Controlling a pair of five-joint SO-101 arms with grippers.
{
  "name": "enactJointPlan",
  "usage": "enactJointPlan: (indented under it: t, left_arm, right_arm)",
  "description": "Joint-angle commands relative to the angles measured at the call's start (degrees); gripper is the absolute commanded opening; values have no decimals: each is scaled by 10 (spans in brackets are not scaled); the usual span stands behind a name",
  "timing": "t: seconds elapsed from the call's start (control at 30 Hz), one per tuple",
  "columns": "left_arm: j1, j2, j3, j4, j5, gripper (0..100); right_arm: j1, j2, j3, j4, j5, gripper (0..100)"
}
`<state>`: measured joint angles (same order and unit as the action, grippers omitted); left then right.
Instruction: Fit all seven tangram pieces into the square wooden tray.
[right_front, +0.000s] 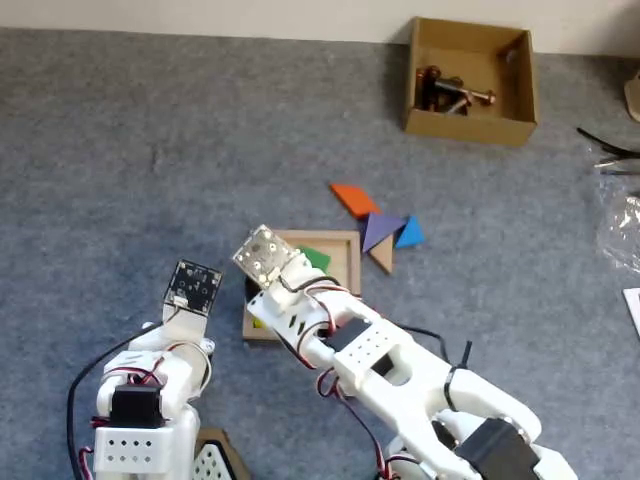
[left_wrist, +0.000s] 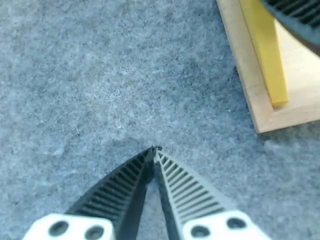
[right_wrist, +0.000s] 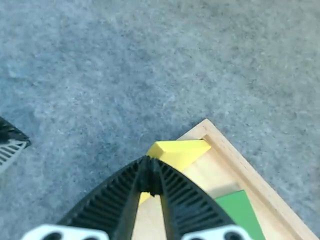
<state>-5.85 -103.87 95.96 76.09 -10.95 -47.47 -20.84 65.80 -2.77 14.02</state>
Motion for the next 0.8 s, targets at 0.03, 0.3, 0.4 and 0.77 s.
enactJointPlan:
  t: [0.03, 0.3, 0.4, 0.77]
  left_arm:
    - [-2, -5, 12, 3, 4, 5]
    - [-2, -5, 12, 3, 4, 5]
    - [-2, -5, 12, 3, 4, 5]
    - [-2, -5, 12, 3, 4, 5]
  right_arm:
    - [8, 0, -4, -17, -3, 4]
    - [24, 0, -4, -17, -3, 4]
    - [27, -3, -4, -17, -3, 4]
    - [44, -1, -4, 4, -3, 4]
